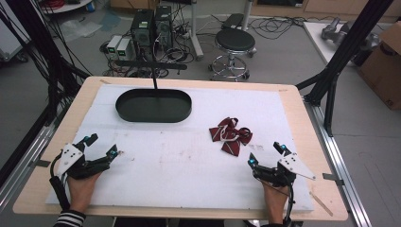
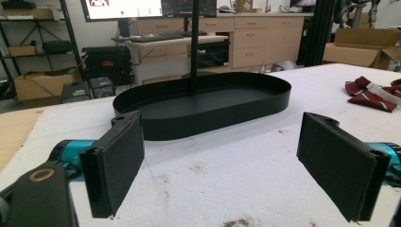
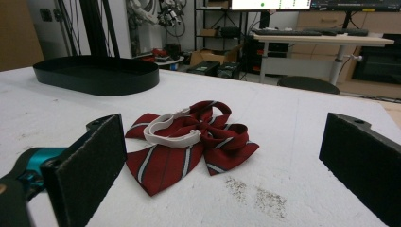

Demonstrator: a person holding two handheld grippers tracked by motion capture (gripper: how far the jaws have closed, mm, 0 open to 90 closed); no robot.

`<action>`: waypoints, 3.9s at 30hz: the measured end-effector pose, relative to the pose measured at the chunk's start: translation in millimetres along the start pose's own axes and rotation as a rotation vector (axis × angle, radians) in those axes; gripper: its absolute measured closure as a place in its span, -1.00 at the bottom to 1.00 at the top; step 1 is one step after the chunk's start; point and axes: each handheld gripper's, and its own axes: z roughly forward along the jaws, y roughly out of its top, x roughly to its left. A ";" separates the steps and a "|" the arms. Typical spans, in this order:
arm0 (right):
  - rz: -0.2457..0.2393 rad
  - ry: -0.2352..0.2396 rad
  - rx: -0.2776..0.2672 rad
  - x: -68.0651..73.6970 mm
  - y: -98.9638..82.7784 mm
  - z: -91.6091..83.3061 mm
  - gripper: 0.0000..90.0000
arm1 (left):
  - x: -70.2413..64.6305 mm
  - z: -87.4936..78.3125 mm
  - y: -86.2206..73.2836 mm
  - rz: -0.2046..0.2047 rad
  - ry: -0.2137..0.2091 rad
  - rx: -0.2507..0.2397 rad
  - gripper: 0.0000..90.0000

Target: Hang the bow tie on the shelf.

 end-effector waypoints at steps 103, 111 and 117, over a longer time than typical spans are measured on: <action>-0.297 0.340 0.881 43.0 63.1 169.5 0.13 | 2.6 0.0 0.0 -0.025 -0.005 0.001 -0.64; -0.306 0.326 0.919 43.2 61.0 172.4 0.35 | 2.9 0.0 0.0 -0.027 -0.005 0.001 -0.64; -0.322 0.328 0.941 43.5 60.1 171.9 0.40 | 2.8 0.0 0.0 -0.027 -0.004 0.001 -0.64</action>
